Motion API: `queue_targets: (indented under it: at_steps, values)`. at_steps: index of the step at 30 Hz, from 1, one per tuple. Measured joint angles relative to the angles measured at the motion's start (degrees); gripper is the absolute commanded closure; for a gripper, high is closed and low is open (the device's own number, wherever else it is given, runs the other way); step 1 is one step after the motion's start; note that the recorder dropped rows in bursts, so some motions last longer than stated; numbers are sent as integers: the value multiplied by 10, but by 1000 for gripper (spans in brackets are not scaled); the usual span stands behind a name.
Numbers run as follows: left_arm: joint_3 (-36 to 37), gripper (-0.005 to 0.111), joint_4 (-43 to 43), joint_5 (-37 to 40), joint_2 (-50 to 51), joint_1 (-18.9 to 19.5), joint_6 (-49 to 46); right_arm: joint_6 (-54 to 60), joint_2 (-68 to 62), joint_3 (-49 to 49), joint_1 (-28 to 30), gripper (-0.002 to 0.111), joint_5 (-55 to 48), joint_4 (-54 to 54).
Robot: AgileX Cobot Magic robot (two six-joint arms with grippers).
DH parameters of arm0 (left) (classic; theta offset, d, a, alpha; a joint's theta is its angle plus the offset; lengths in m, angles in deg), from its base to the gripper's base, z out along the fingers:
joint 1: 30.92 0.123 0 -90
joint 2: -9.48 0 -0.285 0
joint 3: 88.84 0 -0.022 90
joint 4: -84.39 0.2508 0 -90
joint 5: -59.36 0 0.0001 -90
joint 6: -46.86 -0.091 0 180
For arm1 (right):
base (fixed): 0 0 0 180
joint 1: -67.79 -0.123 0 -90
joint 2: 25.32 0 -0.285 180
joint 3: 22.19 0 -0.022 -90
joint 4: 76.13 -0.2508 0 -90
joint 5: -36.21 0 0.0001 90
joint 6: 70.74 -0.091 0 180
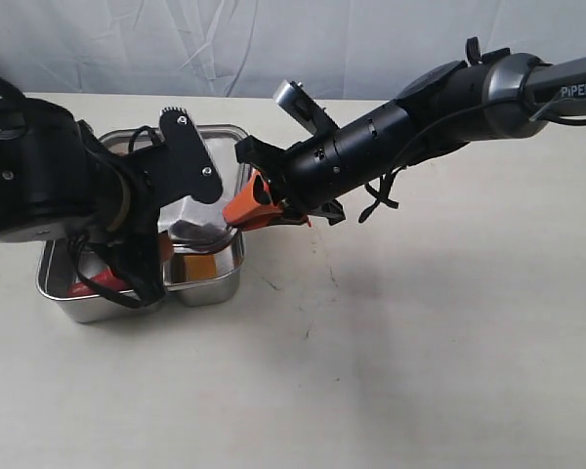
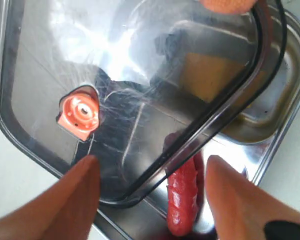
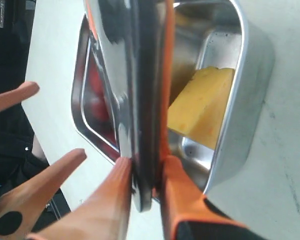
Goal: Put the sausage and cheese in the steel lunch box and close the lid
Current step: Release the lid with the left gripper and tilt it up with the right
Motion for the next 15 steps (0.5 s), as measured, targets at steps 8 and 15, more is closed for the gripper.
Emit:
queue_targets:
  at_steps: [8,15]
  values:
    - [0,48,18,57,-23,0,12,5,0,0,0,109,-5,0]
    - [0,48,99,100,-87,0,95,20,0,0,0,109,-44,2]
